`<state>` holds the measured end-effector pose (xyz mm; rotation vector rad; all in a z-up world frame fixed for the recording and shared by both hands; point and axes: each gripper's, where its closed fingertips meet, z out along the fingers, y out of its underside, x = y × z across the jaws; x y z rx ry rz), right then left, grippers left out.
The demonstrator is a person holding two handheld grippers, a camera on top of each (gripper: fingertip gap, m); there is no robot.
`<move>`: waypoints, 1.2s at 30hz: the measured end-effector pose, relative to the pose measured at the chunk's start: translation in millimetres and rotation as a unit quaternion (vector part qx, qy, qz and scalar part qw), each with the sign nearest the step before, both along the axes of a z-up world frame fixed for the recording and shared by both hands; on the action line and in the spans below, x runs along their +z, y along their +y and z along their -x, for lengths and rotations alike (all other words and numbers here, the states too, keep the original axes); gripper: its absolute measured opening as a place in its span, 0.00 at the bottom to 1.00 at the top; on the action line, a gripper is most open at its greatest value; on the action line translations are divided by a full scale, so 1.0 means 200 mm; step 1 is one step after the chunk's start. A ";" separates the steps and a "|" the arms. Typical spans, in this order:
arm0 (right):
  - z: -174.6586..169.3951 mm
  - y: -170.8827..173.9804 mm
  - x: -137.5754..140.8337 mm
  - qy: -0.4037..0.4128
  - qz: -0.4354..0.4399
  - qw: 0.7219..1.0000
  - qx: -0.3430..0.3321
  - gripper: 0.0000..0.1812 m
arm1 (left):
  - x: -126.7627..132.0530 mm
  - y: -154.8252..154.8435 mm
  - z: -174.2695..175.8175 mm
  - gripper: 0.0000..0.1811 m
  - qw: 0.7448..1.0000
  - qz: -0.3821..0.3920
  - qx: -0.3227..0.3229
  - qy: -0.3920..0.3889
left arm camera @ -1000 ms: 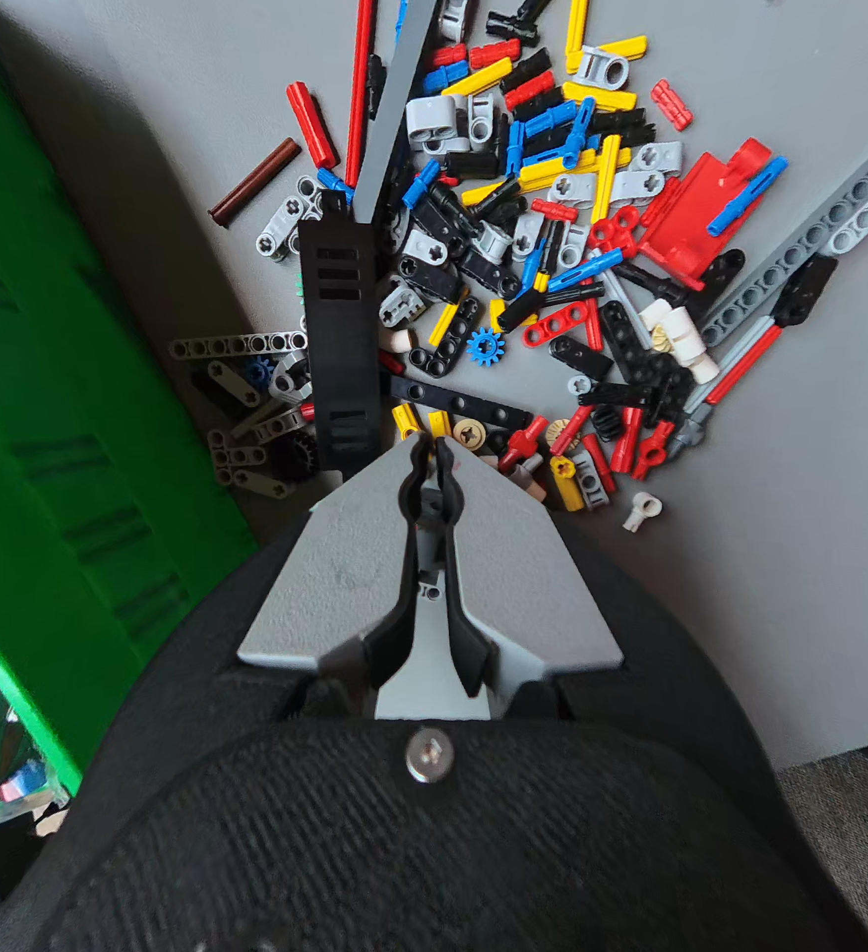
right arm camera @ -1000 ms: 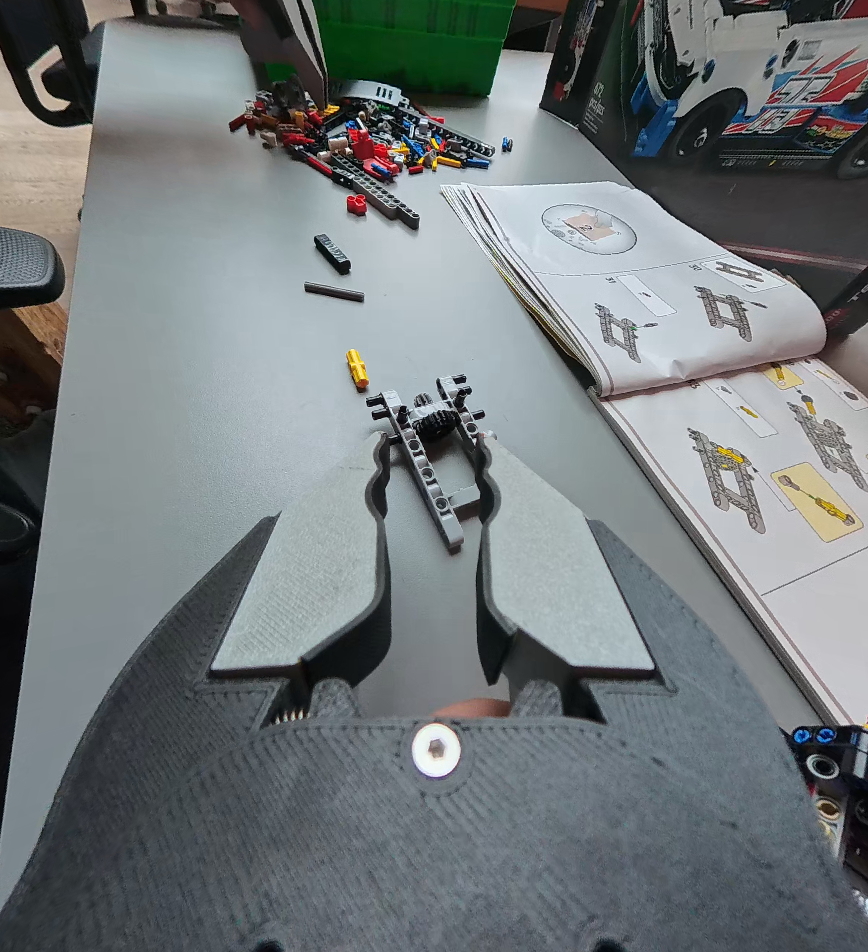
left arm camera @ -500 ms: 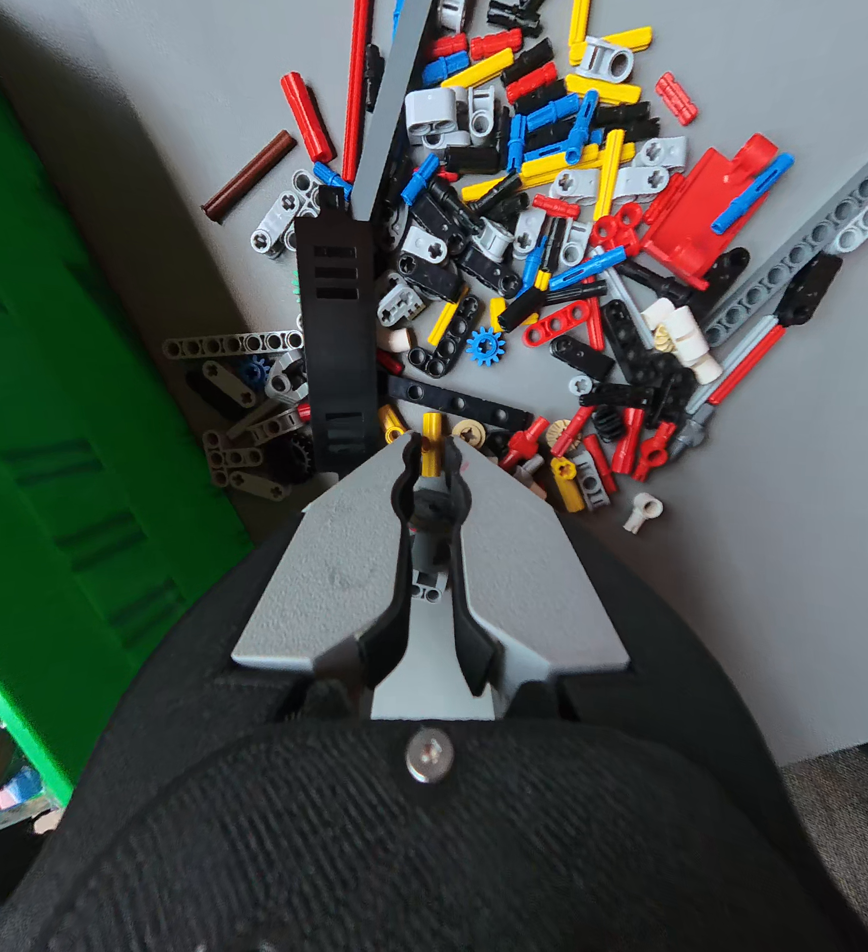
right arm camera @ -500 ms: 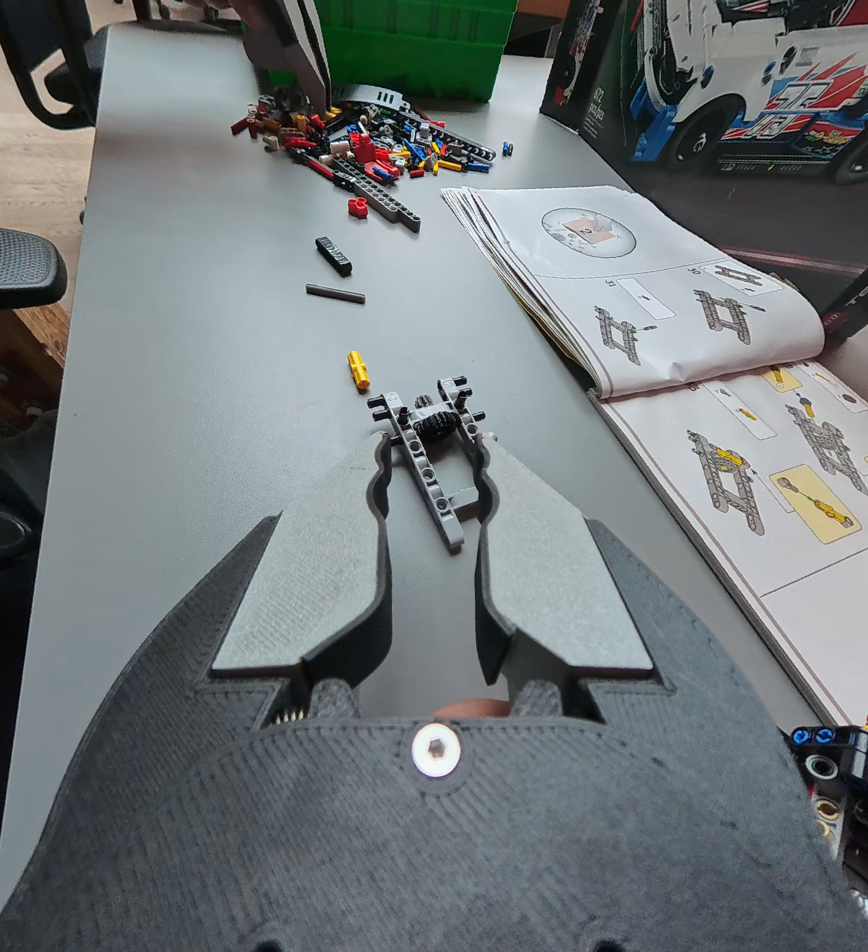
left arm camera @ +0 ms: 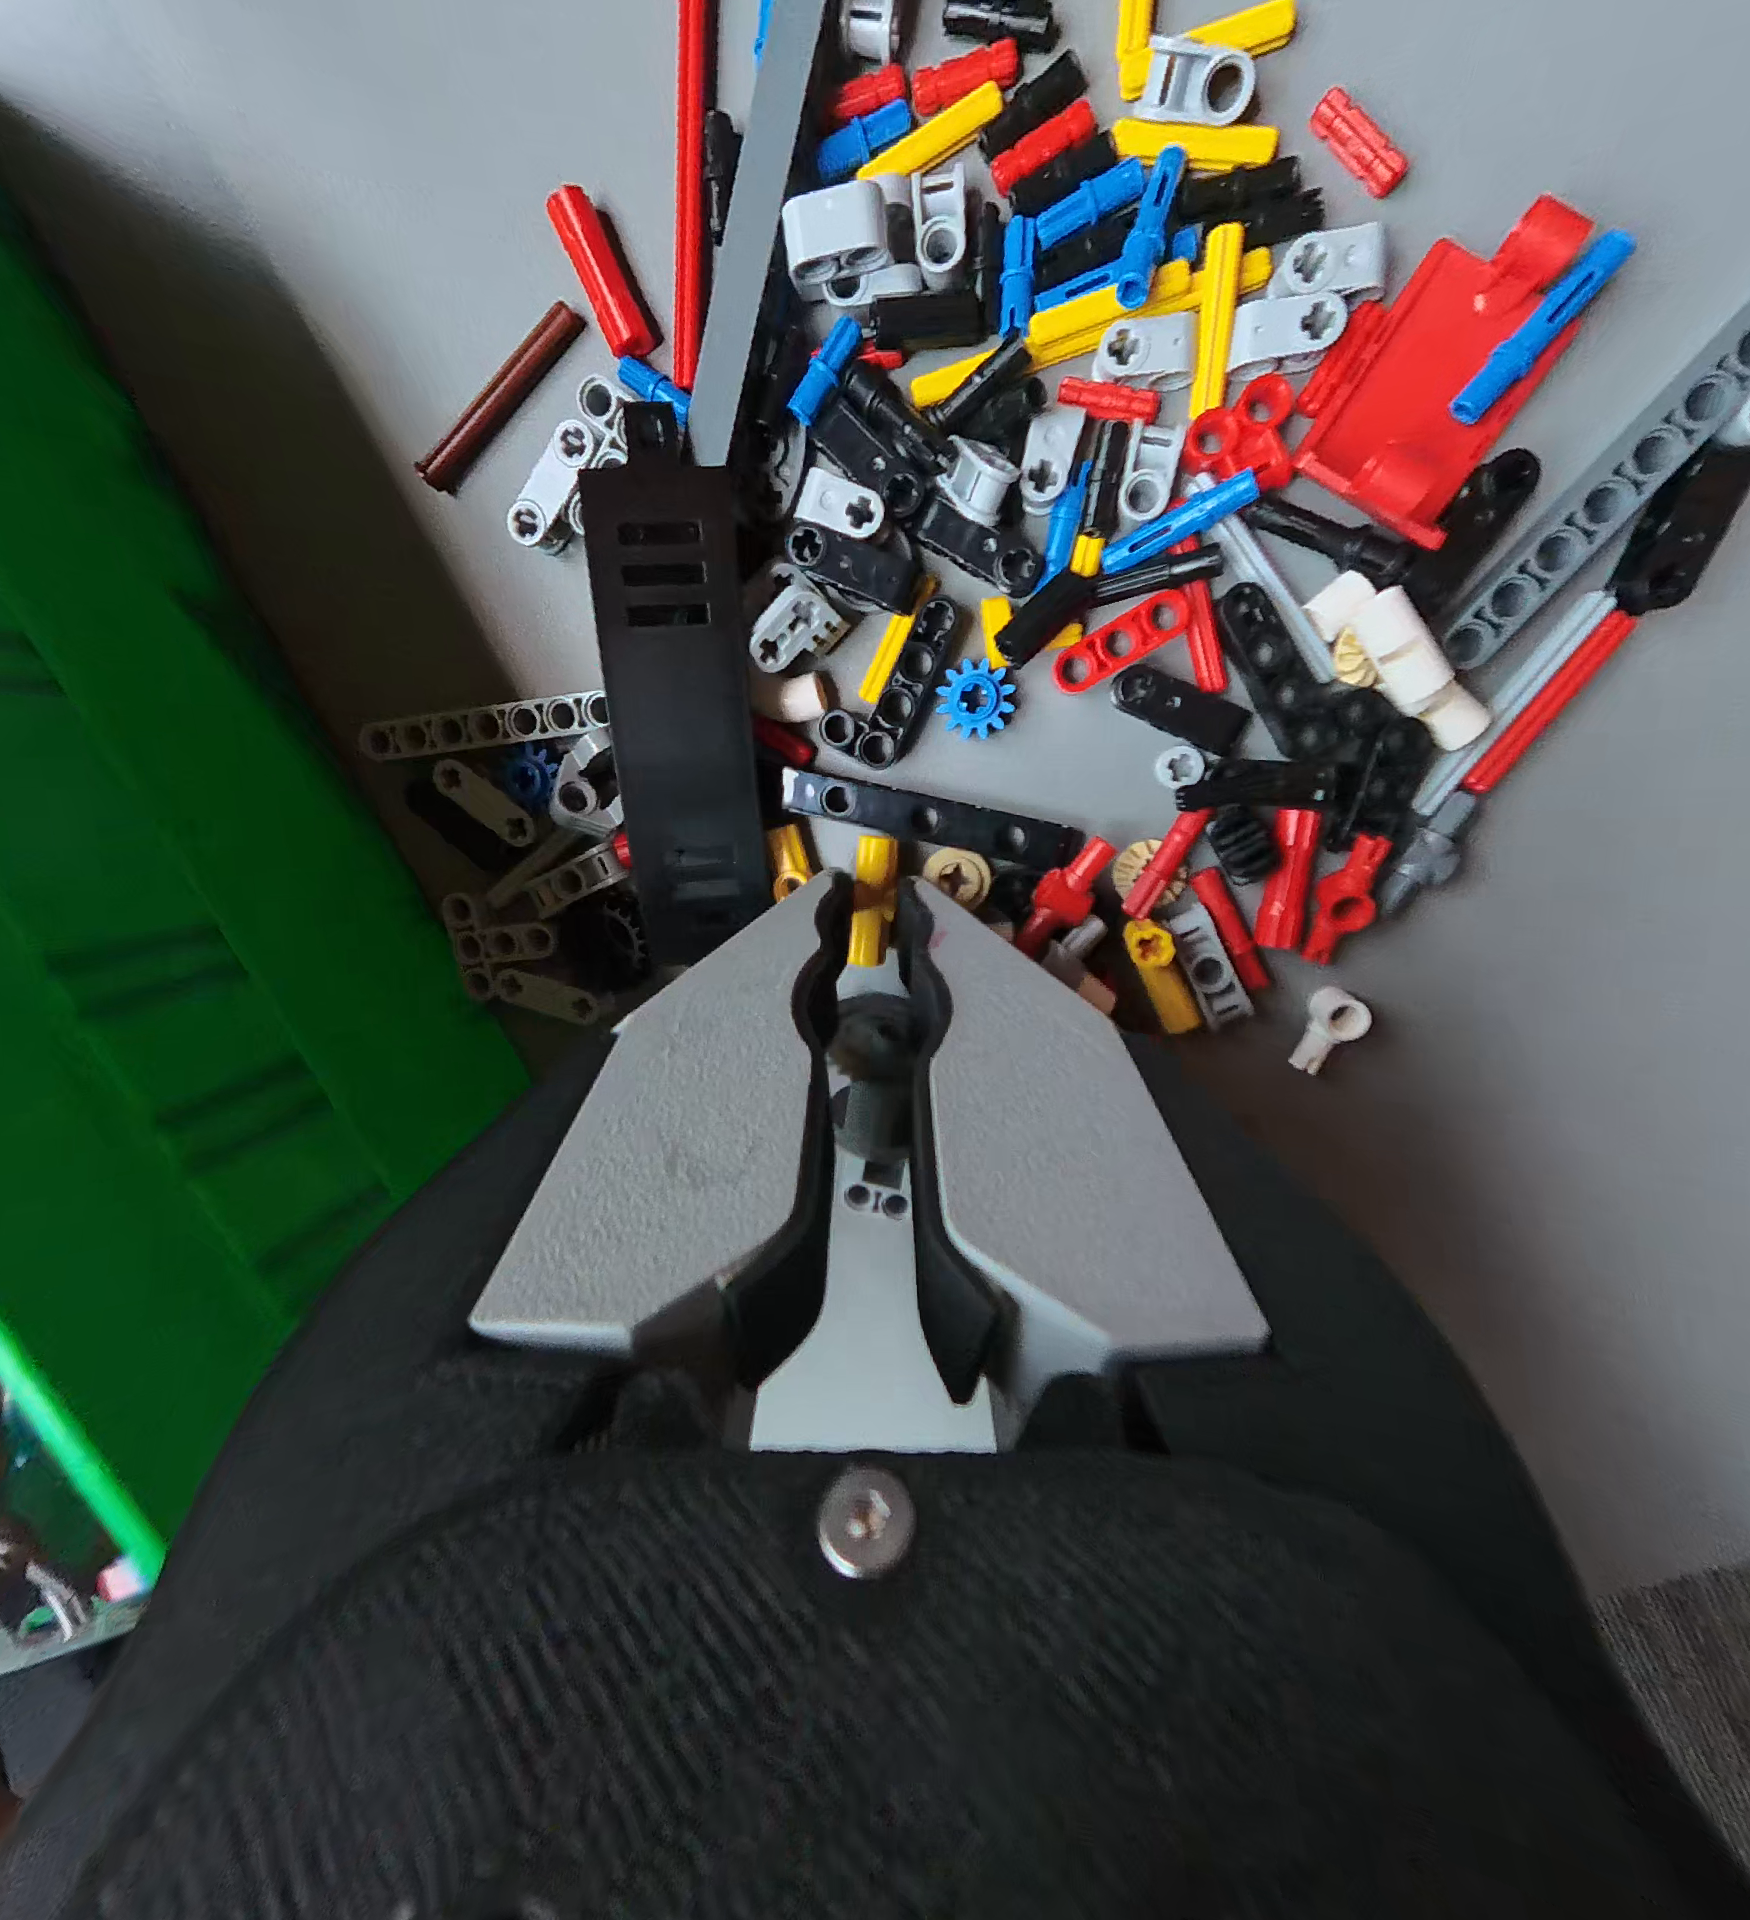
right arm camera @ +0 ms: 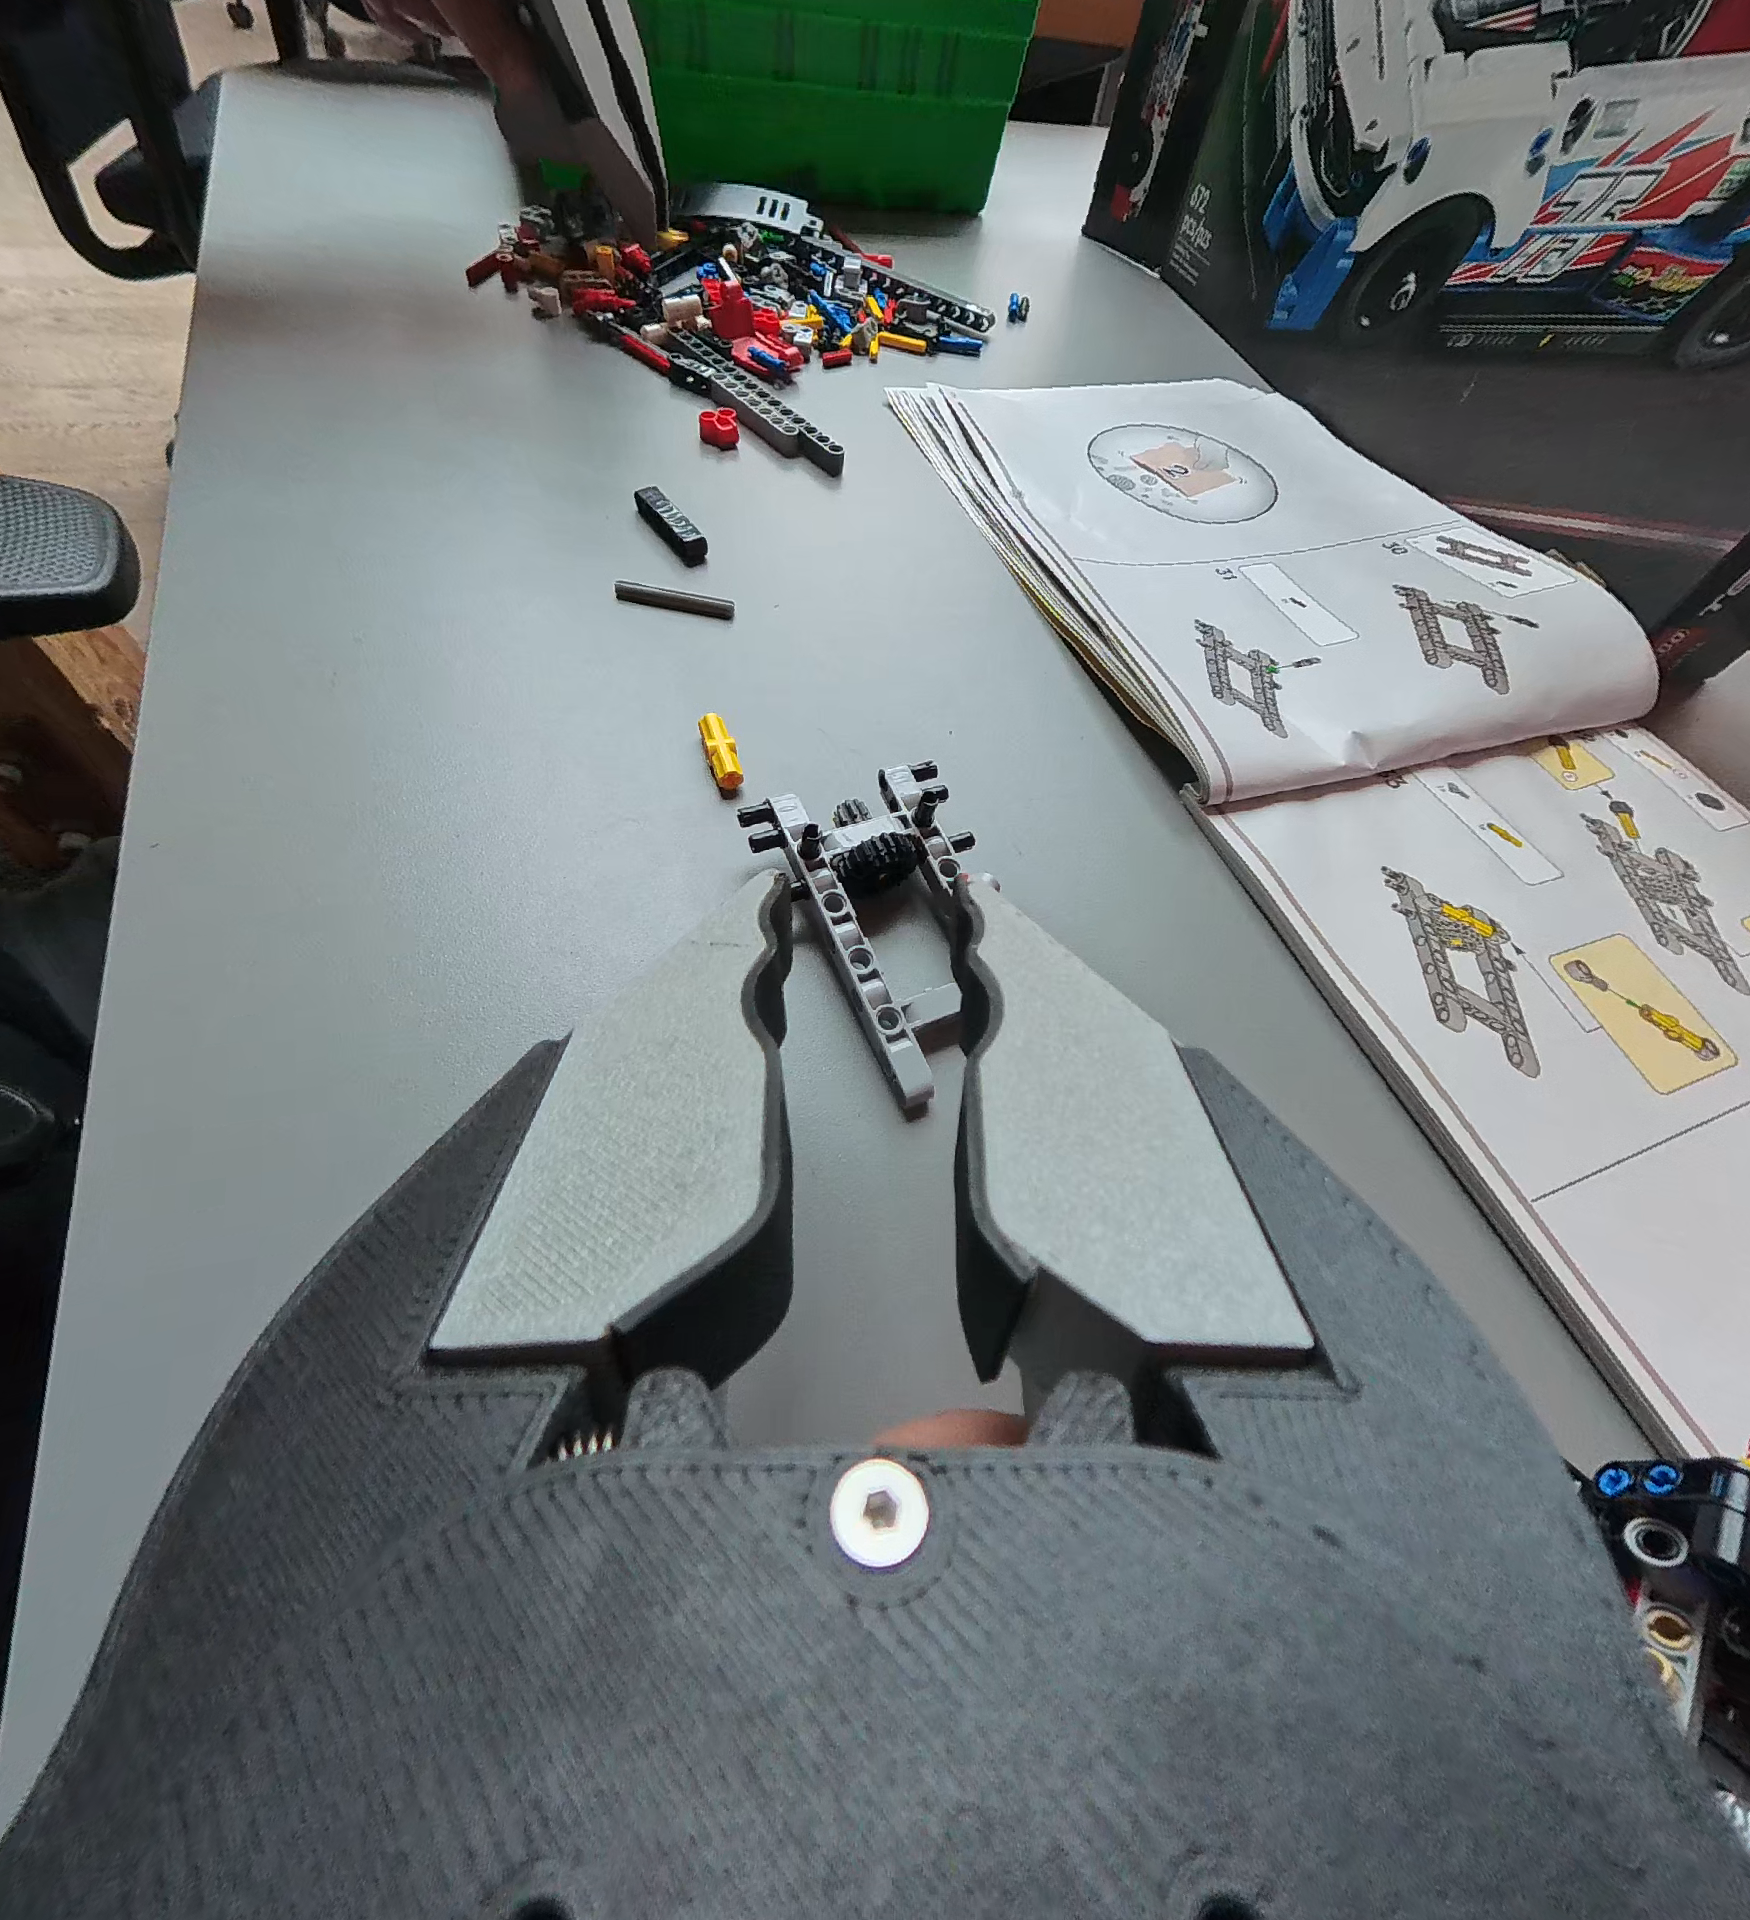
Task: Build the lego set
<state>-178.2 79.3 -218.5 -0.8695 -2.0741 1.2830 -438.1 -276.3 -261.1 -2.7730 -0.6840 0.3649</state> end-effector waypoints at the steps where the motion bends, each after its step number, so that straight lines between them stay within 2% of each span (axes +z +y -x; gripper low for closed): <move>1: 0.00 0.00 0.00 -0.001 0.000 1.000 0.000 0.15 | 0.01 -0.01 0.00 0.03 1.000 0.001 0.003 0.006; 6: 0.00 0.00 0.01 0.007 0.001 1.000 0.000 0.15 | 0.20 0.04 -0.01 0.03 0.997 -0.037 0.016 0.059; 8: -0.01 0.00 0.01 0.008 0.000 1.000 0.001 0.15 | 0.29 0.13 -0.09 0.03 0.995 -0.063 -0.004 0.075; 11: 0.01 0.01 0.00 0.002 -0.002 1.000 -0.008 0.16 | 0.37 0.39 -0.31 0.03 0.989 -0.102 -0.068 0.083; 13: 0.01 0.01 0.00 0.000 0.000 1.000 -0.008 0.15 | 0.37 0.61 -0.52 0.03 0.981 -0.138 -0.117 0.070; 16: 0.00 0.01 0.01 0.005 0.005 1.000 -0.011 0.12 | 0.28 0.93 -0.87 0.03 0.963 -0.188 -0.192 0.018; 18: 0.01 0.02 0.01 0.002 0.006 1.000 -0.017 0.12 | 0.21 1.09 -1.08 0.03 0.950 -0.202 -0.237 -0.021; 20: 0.01 0.02 0.01 0.002 0.008 1.000 -0.018 0.11 | 0.14 1.21 -1.22 0.03 0.942 -0.202 -0.265 -0.042; 26: -0.01 0.01 0.01 -0.003 0.013 1.000 0.000 0.11 | 0.01 1.32 -1.28 0.03 0.945 -0.160 -0.282 -0.028; 29: -0.02 0.00 0.01 0.001 0.012 1.000 0.002 0.11 | 0.00 1.36 -1.25 0.03 0.947 -0.155 -0.282 -0.005; 36: -0.02 0.00 0.01 0.002 0.011 1.000 0.004 0.11 | -0.03 1.43 -1.27 0.03 0.947 -0.178 -0.265 -0.010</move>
